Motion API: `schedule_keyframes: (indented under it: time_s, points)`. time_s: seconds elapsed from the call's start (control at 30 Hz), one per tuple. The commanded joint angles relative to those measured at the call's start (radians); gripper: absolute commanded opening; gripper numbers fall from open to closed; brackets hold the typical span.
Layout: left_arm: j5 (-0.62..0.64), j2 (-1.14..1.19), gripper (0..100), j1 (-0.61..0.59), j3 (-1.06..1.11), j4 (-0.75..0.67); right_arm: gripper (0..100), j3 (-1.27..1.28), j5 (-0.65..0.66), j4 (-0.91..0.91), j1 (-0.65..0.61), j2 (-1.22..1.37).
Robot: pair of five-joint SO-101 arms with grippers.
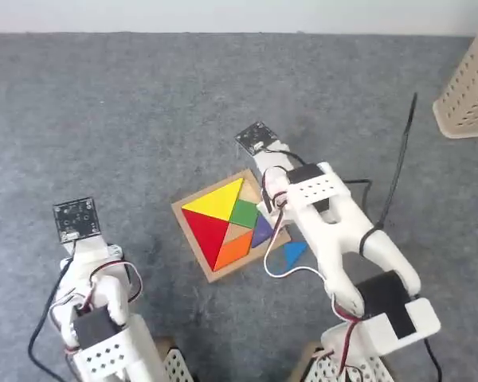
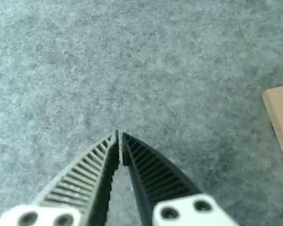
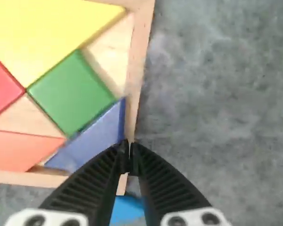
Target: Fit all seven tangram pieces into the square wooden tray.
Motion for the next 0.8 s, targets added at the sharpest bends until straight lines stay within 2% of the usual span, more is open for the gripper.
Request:
schedule_keyframes:
  time_s: [0.0, 0.2, 0.43, 0.63, 0.77]
  points:
    - [0.014, -0.008, 1, 0.003, -0.008, 0.006, 0.7, -0.003, -0.014, 0.033, -0.038, -0.005]
    - [0.014, -0.008, 1, 0.003, -0.008, 0.006, 0.7, 0.003, -0.014, 0.065, -0.097, -0.005]
    - [0.014, -0.008, 1, 0.003, -0.008, 0.006, 0.7, -0.015, -0.084, 0.048, -0.036, -0.036]
    - [0.014, -0.008, 1, 0.003, -0.008, 0.006, 0.7, 0.003, -0.081, 0.022, -0.102, -0.03]
    - [0.014, -0.008, 1, 0.003, -0.008, 0.006, 0.7, 0.026, -0.081, -0.005, -0.097, 0.022]
